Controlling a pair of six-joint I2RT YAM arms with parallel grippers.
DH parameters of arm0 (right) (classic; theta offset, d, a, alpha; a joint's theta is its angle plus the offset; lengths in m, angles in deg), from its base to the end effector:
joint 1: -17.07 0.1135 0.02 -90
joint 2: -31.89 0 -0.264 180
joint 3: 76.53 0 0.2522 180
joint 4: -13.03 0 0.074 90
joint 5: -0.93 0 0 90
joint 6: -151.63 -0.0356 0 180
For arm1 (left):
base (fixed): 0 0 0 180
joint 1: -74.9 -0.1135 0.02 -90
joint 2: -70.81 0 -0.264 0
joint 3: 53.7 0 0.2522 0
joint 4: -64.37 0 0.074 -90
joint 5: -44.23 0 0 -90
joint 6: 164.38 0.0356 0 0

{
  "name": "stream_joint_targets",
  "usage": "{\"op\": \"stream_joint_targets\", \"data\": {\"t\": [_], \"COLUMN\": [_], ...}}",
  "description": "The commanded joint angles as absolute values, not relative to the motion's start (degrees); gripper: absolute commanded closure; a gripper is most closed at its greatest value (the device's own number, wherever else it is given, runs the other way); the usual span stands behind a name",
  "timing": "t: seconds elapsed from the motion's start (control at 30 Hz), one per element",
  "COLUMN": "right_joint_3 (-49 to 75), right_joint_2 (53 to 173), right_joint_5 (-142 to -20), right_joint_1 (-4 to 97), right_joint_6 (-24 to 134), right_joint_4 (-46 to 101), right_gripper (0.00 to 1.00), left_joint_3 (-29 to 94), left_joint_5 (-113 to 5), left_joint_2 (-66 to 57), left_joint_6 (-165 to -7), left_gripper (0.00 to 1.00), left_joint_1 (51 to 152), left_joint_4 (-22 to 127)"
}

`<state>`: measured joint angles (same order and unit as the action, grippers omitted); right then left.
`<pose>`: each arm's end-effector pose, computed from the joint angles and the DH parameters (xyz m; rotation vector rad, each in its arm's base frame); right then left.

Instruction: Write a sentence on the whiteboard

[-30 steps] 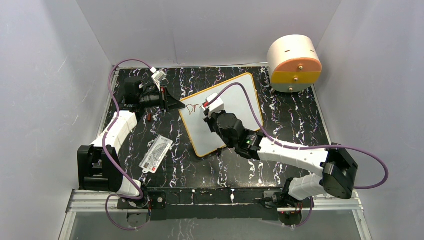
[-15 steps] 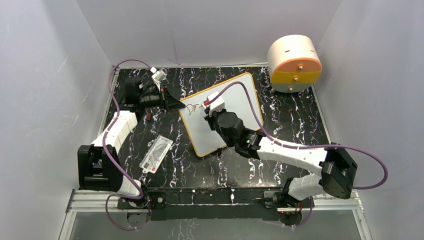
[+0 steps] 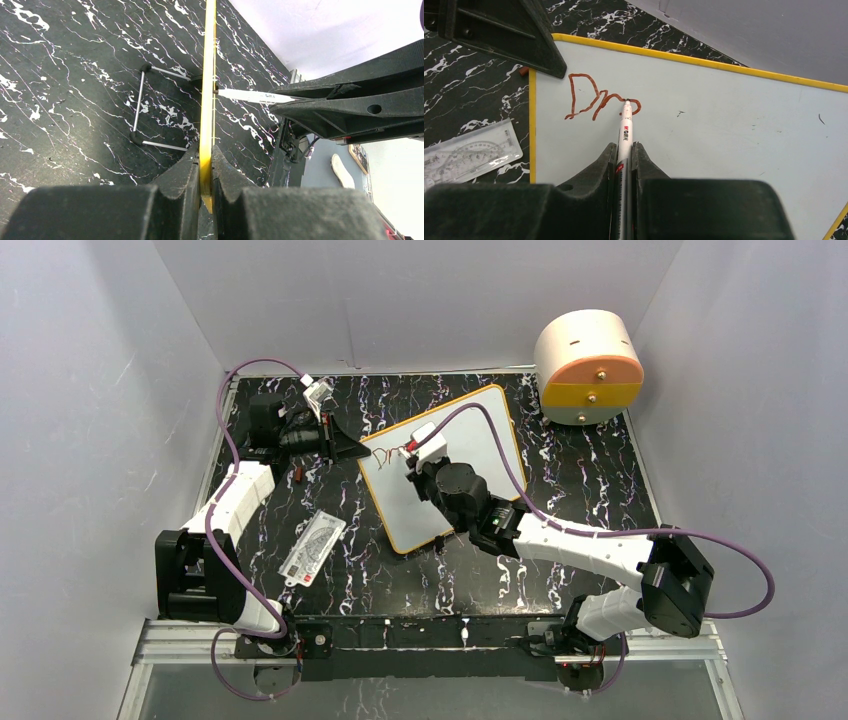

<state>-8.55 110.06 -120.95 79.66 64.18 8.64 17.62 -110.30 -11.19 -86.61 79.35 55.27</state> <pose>0.1630 0.2735 0.3167 -0.5179 1.5847 0.3305 0.3117 -0.0565 0.2980 0.6508 1.7838 -1.2611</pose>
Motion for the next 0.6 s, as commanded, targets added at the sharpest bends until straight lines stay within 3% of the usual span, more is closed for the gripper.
{"op": "stream_joint_targets", "data": {"t": [0.0, 0.57], "right_joint_3": [-6.64, -8.46], "right_joint_2": [109.87, 107.72], "right_joint_5": [-118.92, -118.71], "right_joint_1": [79.10, 79.12], "right_joint_6": [63.55, 62.07], "right_joint_4": [9.26, 15.18], "right_gripper": [1.00, 1.00], "left_joint_3": [16.75, 17.00], "left_joint_5": [-110.90, -110.63], "left_joint_2": [-11.55, -11.72], "left_joint_6": [-85.81, -85.28], "left_gripper": [1.00, 1.00], "left_joint_1": [80.00, 80.00], "left_joint_4": [52.94, 52.32]}}
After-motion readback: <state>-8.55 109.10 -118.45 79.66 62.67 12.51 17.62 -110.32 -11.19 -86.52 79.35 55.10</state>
